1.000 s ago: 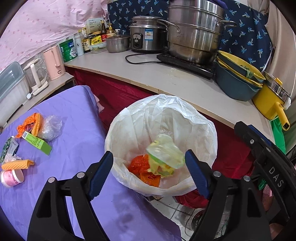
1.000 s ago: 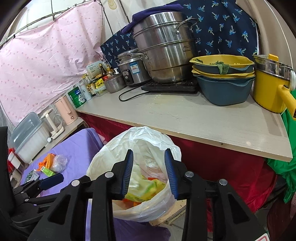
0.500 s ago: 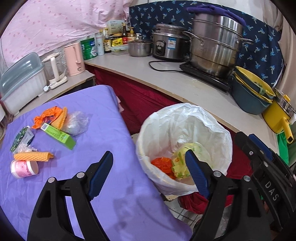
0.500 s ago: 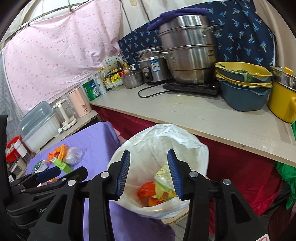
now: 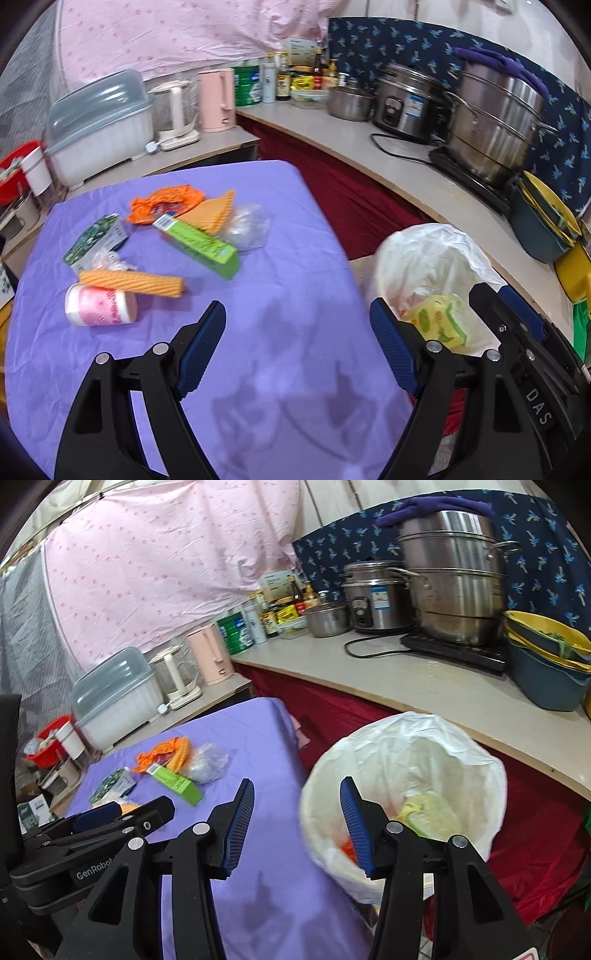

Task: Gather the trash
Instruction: 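Move both open tools back toward the remaining trash on the table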

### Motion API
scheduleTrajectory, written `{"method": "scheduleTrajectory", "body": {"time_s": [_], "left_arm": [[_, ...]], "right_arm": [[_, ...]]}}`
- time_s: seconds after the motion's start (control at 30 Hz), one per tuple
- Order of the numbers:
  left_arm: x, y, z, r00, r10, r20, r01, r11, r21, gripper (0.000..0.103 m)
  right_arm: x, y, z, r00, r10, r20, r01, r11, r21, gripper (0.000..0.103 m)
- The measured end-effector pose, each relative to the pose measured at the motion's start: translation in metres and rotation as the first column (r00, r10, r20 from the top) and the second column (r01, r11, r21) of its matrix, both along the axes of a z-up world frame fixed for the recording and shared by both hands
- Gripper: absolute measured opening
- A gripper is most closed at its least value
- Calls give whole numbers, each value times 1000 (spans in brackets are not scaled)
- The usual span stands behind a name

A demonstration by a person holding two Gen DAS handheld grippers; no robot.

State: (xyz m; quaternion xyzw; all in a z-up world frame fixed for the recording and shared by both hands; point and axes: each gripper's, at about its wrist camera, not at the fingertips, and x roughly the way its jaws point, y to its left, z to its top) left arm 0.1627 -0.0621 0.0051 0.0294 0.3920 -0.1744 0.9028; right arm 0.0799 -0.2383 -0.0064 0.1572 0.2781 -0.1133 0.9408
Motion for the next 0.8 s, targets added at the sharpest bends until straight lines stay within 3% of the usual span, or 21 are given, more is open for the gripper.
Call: {"method": "scheduleTrajectory", "body": {"time_s": [0.23,0.8], "left_arm": [[12,63,-13,993,117,-29,-117,993,2,77],[40,197,-50,939,326,-113,-329,944,-12,77]], "right_arm": [[21,50,-15,995,93,-37,-93,996,10,48],[75,138,-47,967,236,-99,-231,971,63,48]]}}
